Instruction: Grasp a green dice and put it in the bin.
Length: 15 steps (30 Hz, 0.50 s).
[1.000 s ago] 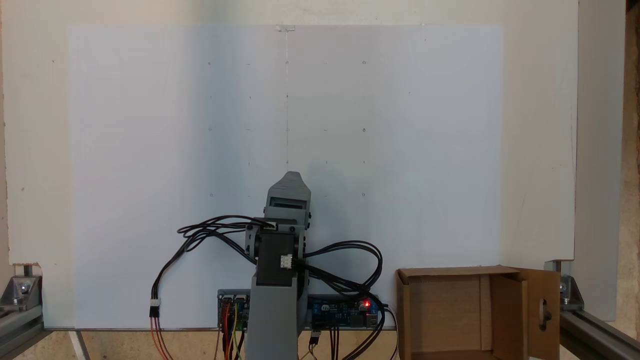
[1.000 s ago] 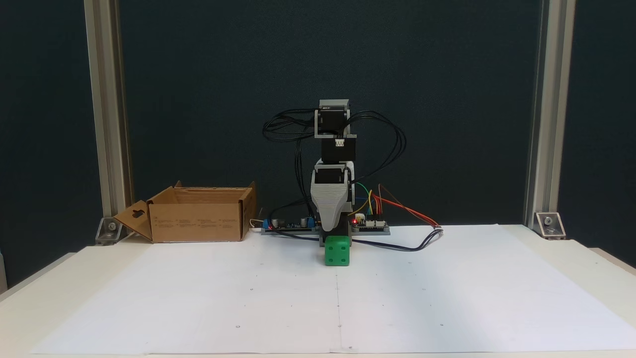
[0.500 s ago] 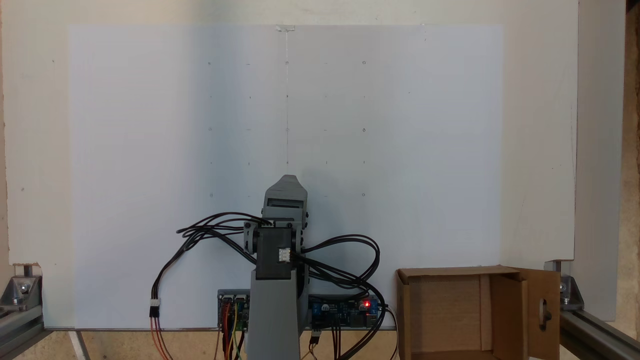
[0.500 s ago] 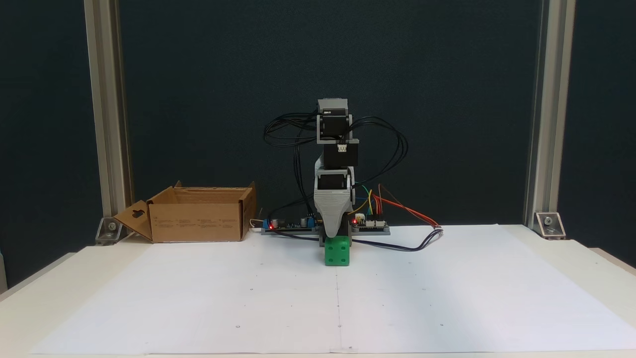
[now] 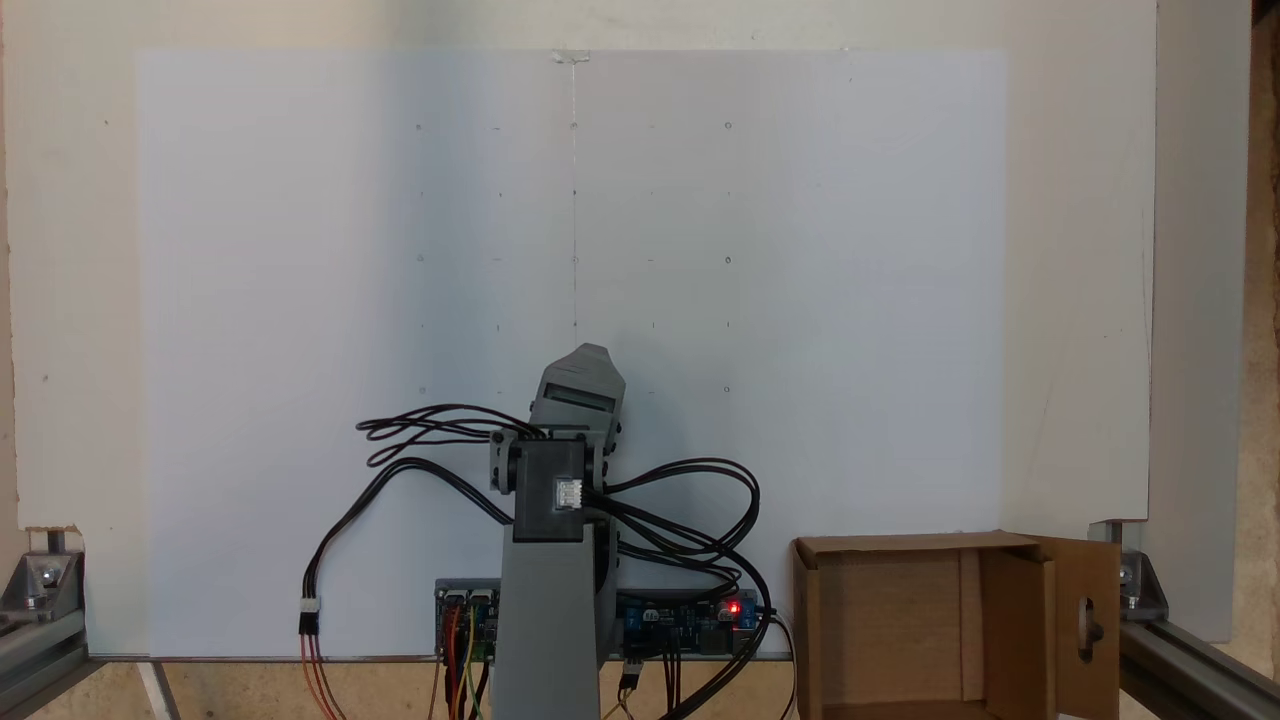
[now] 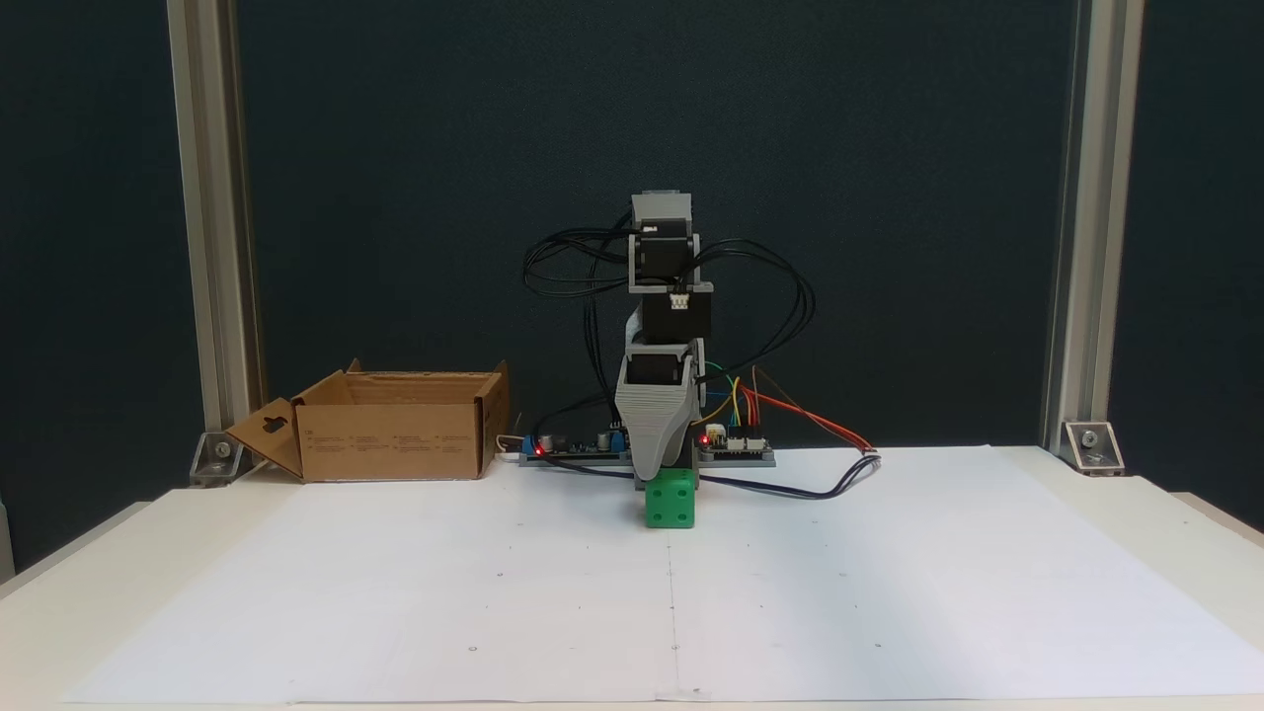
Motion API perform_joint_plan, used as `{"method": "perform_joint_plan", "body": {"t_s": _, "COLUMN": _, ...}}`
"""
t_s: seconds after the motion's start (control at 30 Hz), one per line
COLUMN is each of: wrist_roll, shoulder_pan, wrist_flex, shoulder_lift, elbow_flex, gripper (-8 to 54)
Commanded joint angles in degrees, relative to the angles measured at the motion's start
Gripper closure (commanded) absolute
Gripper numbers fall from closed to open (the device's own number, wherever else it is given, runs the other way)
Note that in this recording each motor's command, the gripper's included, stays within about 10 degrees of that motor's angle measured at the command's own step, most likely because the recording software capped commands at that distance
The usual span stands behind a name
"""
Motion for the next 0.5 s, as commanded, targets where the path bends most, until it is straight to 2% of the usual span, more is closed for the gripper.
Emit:
{"method": "perform_joint_plan", "body": {"t_s": 0.0, "wrist_roll": 2.7, "shoulder_pan": -0.1, "wrist_flex": -0.8, "shoulder_lift": -0.7, "elbow_flex": -0.9, "gripper": 3.2}}
{"method": "perform_joint_plan", "body": {"t_s": 0.2, "wrist_roll": 2.2, "shoulder_pan": -1.4, "wrist_flex": -2.7, "shoulder_lift": -1.8, "elbow_flex": -0.9, "gripper": 3.1}}
{"method": "perform_joint_plan", "body": {"t_s": 0.47, "wrist_roll": -5.7, "shoulder_pan": -2.0, "wrist_flex": -2.5, "shoulder_lift": -3.6, "elbow_flex": -0.3, "gripper": 2.5}}
